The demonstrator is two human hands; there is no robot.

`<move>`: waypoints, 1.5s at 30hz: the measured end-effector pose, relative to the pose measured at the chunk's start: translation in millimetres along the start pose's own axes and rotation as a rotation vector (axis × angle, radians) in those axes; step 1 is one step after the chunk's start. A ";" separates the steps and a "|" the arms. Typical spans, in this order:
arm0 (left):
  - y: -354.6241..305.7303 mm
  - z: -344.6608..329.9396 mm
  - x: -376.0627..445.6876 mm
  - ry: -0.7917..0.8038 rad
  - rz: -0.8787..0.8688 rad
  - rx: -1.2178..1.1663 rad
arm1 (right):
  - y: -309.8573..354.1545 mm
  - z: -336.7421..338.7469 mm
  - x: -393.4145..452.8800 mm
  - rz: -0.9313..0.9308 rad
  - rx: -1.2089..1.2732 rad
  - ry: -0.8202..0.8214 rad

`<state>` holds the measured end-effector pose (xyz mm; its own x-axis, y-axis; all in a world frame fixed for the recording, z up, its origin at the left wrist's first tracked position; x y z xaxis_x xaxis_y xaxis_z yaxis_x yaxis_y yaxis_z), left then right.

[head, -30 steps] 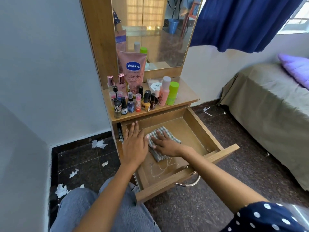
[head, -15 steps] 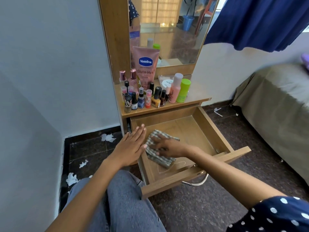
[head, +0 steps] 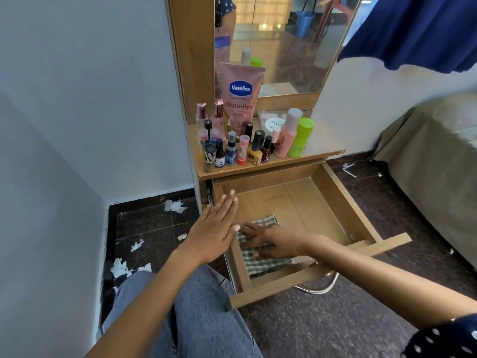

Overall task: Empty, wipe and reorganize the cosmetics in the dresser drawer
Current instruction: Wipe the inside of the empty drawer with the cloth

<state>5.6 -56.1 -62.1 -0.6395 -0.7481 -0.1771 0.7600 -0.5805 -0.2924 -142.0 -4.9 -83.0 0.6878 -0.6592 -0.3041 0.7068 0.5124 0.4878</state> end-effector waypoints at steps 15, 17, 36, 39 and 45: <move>5.0 -3.8 3.6 0.045 -0.009 -0.037 | -32.6 13.6 -46.9 -0.030 -0.020 0.029; 4.8 -3.4 3.9 0.065 -0.012 -0.037 | -21.2 10.9 -37.4 -0.009 -0.035 0.047; 2.5 -2.3 3.2 0.104 -0.005 -0.034 | -2.1 12.1 -42.4 -0.005 0.038 0.265; 1.8 -0.7 3.8 0.105 0.007 -0.033 | 6.4 10.6 -36.6 -0.151 0.242 0.250; -1.1 -0.6 2.1 0.123 0.029 0.005 | 7.5 7.3 -42.2 -0.130 0.327 0.231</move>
<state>3.3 -56.8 -62.7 -0.6267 -0.7193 -0.2998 0.7785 -0.5611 -0.2812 -166.9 22.7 -60.6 0.6416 -0.5470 -0.5377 0.7260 0.2067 0.6559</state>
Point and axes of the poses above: each hand's wrist, its own x-axis towards the middle knuckle, its own z-axis out of the back of the hand, y = z × x, the point moved 5 cm from there along x, towards the middle knuckle, and after that the axes turned 10 degrees about z, right-handed, at the moved point
